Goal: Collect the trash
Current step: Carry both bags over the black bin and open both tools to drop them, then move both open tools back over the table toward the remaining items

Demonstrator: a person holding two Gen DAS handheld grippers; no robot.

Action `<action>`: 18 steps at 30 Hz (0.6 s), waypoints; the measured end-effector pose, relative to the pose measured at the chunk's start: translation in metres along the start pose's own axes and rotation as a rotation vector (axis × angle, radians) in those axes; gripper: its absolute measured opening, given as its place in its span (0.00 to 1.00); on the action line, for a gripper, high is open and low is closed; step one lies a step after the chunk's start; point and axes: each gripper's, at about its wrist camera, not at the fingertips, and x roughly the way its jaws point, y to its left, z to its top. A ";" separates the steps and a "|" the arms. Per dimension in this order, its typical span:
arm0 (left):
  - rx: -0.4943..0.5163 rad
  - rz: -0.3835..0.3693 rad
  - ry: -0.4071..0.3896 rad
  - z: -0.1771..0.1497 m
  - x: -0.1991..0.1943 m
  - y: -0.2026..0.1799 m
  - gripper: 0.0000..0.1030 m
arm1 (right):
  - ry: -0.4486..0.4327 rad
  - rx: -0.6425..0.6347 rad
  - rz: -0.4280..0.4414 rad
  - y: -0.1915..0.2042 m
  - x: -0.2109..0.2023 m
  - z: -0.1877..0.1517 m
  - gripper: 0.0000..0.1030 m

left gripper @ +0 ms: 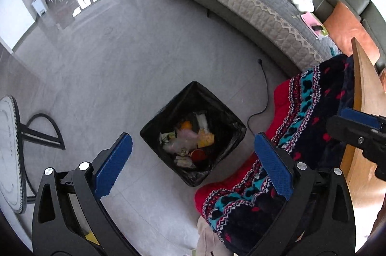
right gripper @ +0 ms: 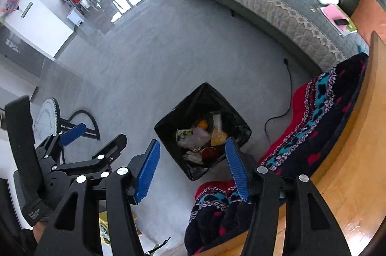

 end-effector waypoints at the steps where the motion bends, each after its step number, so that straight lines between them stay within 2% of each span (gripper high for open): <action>1: 0.007 -0.005 -0.001 0.000 -0.001 -0.003 0.95 | -0.005 0.007 -0.002 -0.002 -0.002 -0.001 0.56; 9: 0.093 -0.021 -0.027 0.000 -0.017 -0.039 0.95 | -0.051 0.083 -0.013 -0.036 -0.028 -0.012 0.56; 18: 0.211 -0.066 -0.055 -0.007 -0.035 -0.105 0.95 | -0.113 0.175 -0.047 -0.086 -0.069 -0.039 0.57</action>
